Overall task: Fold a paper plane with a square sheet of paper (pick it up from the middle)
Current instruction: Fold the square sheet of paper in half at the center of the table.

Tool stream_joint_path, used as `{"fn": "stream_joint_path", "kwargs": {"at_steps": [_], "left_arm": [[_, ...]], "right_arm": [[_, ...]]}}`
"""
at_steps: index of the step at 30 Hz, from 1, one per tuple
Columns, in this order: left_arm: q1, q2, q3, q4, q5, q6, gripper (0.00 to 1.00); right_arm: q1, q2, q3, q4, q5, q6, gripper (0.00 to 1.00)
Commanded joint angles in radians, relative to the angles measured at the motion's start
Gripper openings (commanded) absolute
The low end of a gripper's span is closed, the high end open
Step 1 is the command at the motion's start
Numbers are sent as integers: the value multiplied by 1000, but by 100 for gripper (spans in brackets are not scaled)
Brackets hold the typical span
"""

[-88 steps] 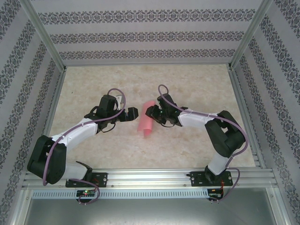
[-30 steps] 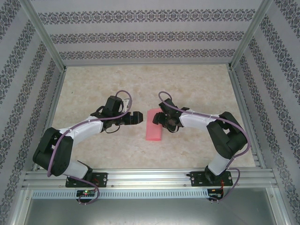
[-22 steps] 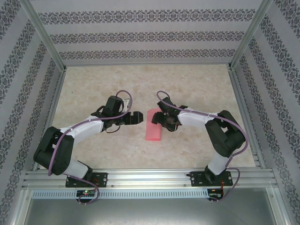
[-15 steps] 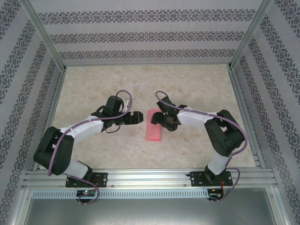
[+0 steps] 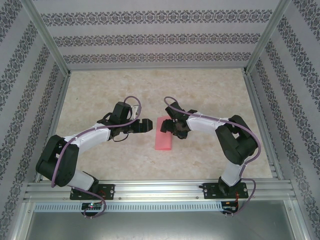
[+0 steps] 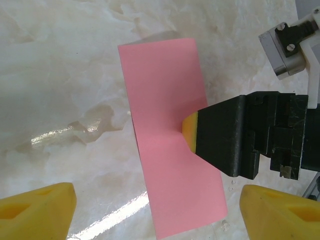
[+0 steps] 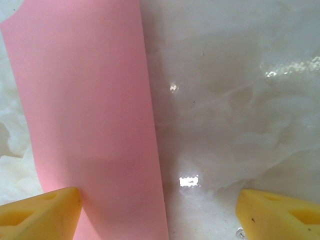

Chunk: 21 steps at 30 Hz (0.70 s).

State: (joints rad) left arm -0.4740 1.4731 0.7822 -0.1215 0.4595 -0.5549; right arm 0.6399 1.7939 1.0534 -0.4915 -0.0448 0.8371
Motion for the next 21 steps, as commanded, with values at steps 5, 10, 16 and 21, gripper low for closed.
{"fn": "stream_joint_path", "kwargs": {"at_steps": [5, 10, 16, 21], "left_arm": [[-17, 41, 49, 2, 21, -5, 71], [-24, 73, 69, 1, 24, -23, 63], [-40, 109, 88, 5, 31, -40, 58], [-47, 125, 93, 8, 28, -51, 55]], "right_arm": [[3, 77, -34, -9, 45, -17, 83], [1, 77, -46, 5, 47, 2, 83], [-1, 86, -57, 25, 43, 17, 81], [-3, 94, -61, 26, 43, 14, 81]]}}
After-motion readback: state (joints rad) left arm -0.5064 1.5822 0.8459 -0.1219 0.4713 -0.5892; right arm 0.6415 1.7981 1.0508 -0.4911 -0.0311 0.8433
